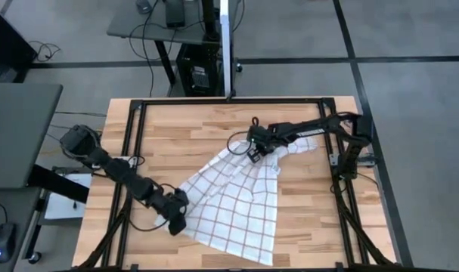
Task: Roll towel
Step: Fold the white towel
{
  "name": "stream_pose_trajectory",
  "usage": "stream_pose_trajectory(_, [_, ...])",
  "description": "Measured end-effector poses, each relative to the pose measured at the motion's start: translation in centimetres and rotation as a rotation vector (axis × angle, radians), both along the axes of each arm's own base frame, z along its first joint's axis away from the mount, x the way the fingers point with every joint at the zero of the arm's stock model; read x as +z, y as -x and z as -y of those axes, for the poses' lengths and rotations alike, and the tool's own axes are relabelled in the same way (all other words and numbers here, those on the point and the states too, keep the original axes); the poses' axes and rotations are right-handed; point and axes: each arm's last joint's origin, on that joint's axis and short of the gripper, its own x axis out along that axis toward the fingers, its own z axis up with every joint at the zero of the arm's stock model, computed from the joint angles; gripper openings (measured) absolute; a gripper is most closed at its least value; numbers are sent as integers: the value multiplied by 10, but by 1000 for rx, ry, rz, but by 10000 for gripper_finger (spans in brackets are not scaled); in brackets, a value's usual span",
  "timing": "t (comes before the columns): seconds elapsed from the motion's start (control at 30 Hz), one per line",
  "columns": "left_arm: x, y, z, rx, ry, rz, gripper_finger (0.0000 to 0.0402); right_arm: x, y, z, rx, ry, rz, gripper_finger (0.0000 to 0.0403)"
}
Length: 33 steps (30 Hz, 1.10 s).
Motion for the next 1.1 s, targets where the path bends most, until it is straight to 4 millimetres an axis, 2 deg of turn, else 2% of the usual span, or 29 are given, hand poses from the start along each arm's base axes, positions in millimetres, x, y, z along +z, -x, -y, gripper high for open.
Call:
stream_pose_trajectory(0.07, [11,-2,-3,-16,-6,-5,93,27,-4,2,43,34,61,0])
stream_pose_trajectory(0.17, [48,-19,-16,-21,-33,82,93,71,-5,-12,104,88,185,0])
stream_pose_trajectory(0.3, [94,-36,-51,-7,-213,175,93,103,0,-59,160,84,305,0])
stream_pose_trajectory(0.37, [118,-45,-72,24,-322,253,93,110,2,-87,181,85,342,0])
stream_pose_trajectory(0.4, [127,-50,-83,41,-374,290,93,109,3,-102,186,86,352,0])
stream_pose_trajectory(0.47, [135,-59,-108,68,-448,318,93,94,3,-131,176,81,333,0])
stream_pose_trajectory(0.57, [134,-75,-149,95,-466,364,93,63,0,-170,140,30,344,0])
stream_pose_trajectory(0.67, [120,-90,-188,76,-472,388,93,31,-7,-195,73,-27,325,0])
stream_pose_trajectory(0.73, [101,-98,-212,59,-502,341,93,9,-10,-206,16,-53,302,0])
stream_pose_trajectory(0.83, [79,-106,-241,21,-579,288,93,-7,-15,-220,-65,-111,337,0])
stream_pose_trajectory(0.97, [71,-114,-269,-12,-663,244,96,-17,-12,-232,-162,-163,339,0])
stream_pose_trajectory(1.1, [77,-121,-287,-56,-740,267,115,-16,-10,-235,-217,-187,345,0])
